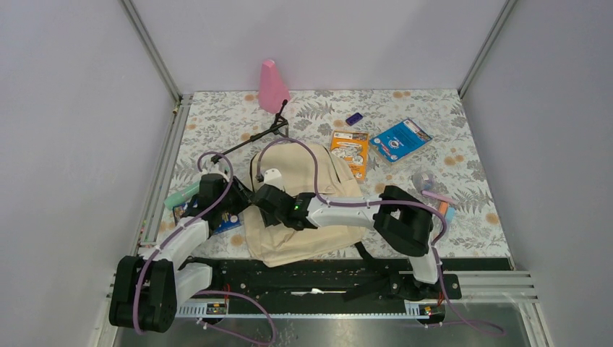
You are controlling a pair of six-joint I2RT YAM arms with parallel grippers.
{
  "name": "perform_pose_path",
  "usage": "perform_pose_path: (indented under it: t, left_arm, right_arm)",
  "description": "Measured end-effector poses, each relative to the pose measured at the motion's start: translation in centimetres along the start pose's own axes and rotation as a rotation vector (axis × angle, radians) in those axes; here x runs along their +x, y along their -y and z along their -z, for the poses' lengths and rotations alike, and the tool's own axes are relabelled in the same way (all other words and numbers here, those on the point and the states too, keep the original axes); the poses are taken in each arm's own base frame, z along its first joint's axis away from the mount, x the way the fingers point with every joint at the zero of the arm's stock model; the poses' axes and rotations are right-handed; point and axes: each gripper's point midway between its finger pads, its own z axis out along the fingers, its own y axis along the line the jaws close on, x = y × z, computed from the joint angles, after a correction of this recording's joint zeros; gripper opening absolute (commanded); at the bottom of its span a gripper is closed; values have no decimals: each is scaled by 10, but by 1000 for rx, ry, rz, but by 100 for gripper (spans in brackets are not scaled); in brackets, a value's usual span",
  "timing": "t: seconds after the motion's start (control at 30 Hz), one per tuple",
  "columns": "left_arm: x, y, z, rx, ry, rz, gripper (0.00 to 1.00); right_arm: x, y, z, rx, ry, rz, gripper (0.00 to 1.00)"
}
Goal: Pack the student bag
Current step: Unzip the student bag at the center of the board.
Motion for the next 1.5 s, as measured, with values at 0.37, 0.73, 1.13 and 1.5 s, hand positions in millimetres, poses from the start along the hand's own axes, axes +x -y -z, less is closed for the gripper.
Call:
perform_pose_path:
  t: [0.37, 0.73, 1.13, 1.5]
  left_arm:
    - [1, -5, -5, -14, -5, -4, 26]
    - [2, -6, -7, -8, 1, -5, 18]
    - [3, -10, -8, -14, 9, 2, 0]
    - [4, -13, -9, -29, 8, 4, 0]
  right_arm:
    - [5, 6, -18, 59, -3, 17, 36]
    - [9, 0, -26, 65, -2, 41, 18]
    - [9, 1, -28, 80, -4, 48, 0]
    - [2, 14, -4, 106, 18, 51, 0]
